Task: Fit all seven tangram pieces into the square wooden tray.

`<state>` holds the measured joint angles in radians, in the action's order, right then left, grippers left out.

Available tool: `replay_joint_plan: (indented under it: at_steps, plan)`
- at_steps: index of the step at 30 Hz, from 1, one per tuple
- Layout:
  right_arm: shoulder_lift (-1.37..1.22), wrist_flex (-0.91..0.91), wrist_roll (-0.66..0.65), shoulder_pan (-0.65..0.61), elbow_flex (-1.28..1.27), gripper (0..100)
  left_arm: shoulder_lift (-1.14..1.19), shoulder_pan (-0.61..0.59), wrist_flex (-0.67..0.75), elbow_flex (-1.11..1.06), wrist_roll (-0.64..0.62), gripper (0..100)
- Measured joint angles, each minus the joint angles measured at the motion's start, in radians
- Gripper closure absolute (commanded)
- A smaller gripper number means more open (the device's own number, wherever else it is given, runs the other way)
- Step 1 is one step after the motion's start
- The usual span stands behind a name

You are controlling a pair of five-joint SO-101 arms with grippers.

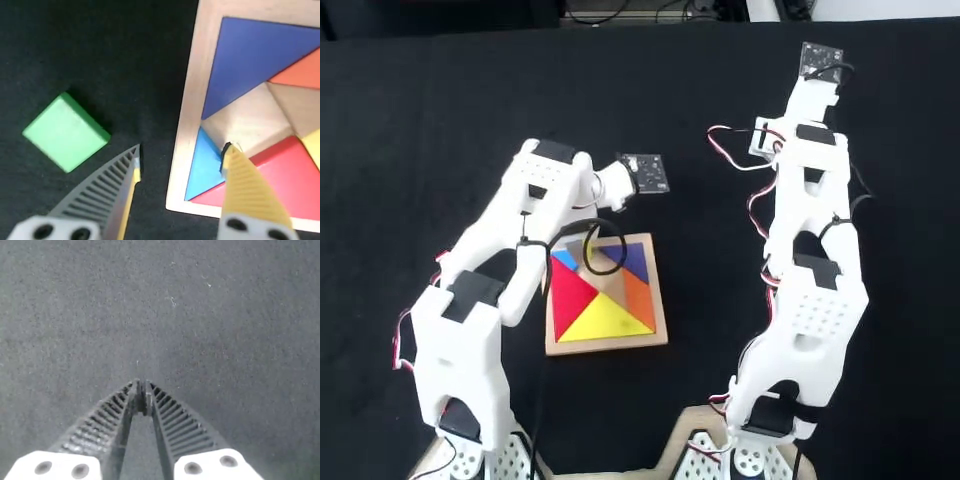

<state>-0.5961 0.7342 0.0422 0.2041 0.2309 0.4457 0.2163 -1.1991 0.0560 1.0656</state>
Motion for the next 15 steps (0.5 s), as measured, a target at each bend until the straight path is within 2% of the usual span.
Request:
replay_joint_plan:
  at_steps: [10, 15]
  plan:
    - [0.000, 0.000, -0.003, 0.000, 0.000, 98.7, 0.000, 0.018, 0.005, 0.002, 0.000, 74]
    - [0.000, 0.000, -0.003, 0.000, 0.000, 98.7, 0.000, 0.026, -0.020, 0.077, -0.057, 74]
